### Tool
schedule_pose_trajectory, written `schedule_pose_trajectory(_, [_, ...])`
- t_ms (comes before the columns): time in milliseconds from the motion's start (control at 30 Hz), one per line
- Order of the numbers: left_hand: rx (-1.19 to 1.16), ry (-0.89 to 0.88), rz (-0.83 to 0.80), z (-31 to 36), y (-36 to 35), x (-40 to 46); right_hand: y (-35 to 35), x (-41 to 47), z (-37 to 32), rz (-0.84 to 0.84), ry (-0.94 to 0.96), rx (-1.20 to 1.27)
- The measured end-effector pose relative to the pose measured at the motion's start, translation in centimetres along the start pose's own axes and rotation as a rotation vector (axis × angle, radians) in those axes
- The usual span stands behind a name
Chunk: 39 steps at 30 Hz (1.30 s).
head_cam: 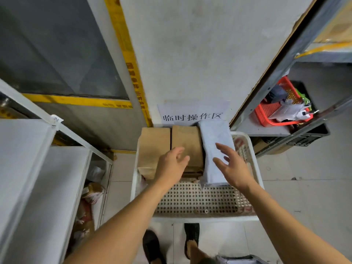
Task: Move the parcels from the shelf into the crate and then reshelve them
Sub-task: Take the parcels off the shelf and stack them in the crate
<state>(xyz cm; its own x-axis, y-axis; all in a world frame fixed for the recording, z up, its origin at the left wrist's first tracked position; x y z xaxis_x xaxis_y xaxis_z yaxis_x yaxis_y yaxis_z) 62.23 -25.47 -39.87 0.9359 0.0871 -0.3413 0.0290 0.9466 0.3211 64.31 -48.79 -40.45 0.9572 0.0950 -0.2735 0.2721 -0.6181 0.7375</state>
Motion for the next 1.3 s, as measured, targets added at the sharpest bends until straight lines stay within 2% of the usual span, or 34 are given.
schedule_pose_trajectory(167, [0.048,-0.070,0.130,0.9,10.2,-4.2,-1.8,-1.5,-11.6,-0.016,0.188,-0.140])
schedule_pose_trajectory(467, [0.150,-0.167,0.469,2.1,30.3,-14.1,-8.2,-5.6,-35.6,-0.032,0.623,-0.359])
schedule_pose_trajectory(667, [0.189,-0.163,0.805,2.5,41.5,-22.6,-13.5,-9.7,-49.6,-0.132,0.931,-0.361])
schedule_pose_trajectory(800, [0.202,-0.083,1.027,1.7,47.0,-30.3,-16.6,-13.6,-57.6,-0.207,1.114,-0.322])
schedule_pose_trajectory(1067, [0.228,0.104,1.420,-2.2,53.2,-47.7,-24.3,-26.2,-68.8,-0.369,1.464,-0.322])
schedule_pose_trajectory(1300, [0.212,0.195,1.733,-7.4,58.3,-61.4,-32.3,-38.4,-74.6,-0.476,1.594,-0.299])
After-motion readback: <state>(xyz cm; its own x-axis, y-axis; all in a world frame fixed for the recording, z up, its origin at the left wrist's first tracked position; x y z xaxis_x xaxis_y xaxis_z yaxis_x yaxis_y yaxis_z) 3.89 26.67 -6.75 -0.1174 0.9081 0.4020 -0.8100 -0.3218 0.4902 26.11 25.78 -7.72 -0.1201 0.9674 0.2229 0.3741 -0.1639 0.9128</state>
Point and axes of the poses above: each hand's wrist, its own x-axis towards the middle knuckle, its own y-axis out of the back of the hand, z = x × y, the point moved 9 cm from there along x, towards the middle knuckle, and after that the axes turned 15 degrees about -x, right-handed, at the moved point
